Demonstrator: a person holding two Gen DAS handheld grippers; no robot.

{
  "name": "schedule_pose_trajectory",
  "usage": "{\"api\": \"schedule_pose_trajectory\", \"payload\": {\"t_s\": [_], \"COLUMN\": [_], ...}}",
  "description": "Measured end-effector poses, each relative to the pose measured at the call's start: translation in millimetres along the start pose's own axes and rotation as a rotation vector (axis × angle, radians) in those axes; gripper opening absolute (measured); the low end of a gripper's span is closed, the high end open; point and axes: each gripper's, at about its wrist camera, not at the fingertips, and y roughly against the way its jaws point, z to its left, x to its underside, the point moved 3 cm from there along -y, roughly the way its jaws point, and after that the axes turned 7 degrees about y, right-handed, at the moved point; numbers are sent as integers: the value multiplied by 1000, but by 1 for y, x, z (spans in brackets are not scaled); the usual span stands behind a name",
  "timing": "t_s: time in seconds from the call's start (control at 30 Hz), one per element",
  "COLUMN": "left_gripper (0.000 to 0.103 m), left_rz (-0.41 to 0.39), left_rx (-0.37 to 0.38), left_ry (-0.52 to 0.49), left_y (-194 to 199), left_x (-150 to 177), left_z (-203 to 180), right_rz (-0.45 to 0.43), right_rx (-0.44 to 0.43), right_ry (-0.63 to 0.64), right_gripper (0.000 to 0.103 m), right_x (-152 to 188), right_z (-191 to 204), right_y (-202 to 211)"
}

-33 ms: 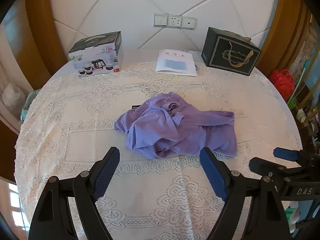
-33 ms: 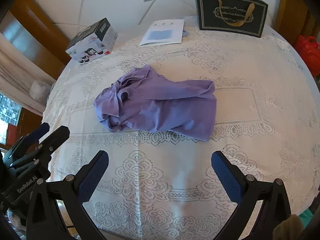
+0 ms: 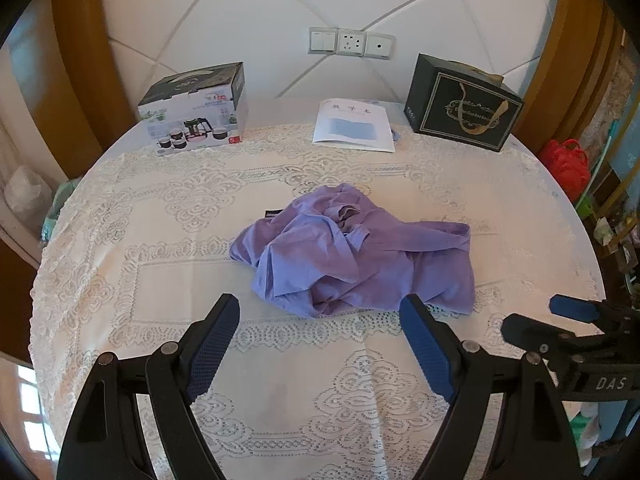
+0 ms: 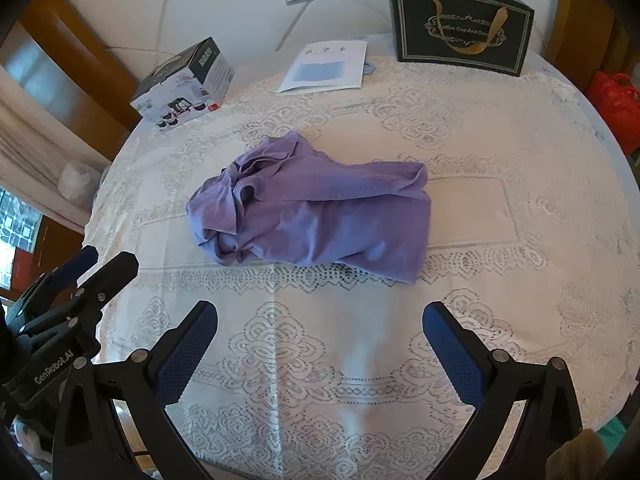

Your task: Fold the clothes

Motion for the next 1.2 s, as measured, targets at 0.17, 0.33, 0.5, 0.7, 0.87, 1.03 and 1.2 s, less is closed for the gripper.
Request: {"api": "schedule_pose_trajectory", "payload": {"t_s": [0.17, 0.33, 0.5, 0.7, 0.87, 1.03, 1.2], "left_gripper": [83, 83, 83, 83, 83, 83, 83], "left_rz": [37, 74, 104, 106, 118, 136, 140], "left_rx": [-7, -13, -18, -4, -2, 0, -1], "left_ry": [-2, -3, 8, 37, 42, 41, 37], "left_y": [-1, -2, -2, 5, 4, 0, -2], "left_x": [2, 5, 5, 2, 1, 4, 4], "left_z": [0, -1, 1, 6, 8, 8, 7], "right_rz": [-11, -42, -70, -69, -70, -70, -65], "right_rx": [-16, -12, 31, 16, 30, 40, 47], "right_ry": [-6, 12, 40, 41, 46, 47, 43], "right_gripper": [103, 103, 103, 103, 103, 103, 103], "right_x": [-3, 3, 10, 5, 3, 1, 1], "right_z": [1, -3, 10, 16, 19, 16, 12], "right_y": [-1, 8, 12, 20, 23, 24, 22]}}
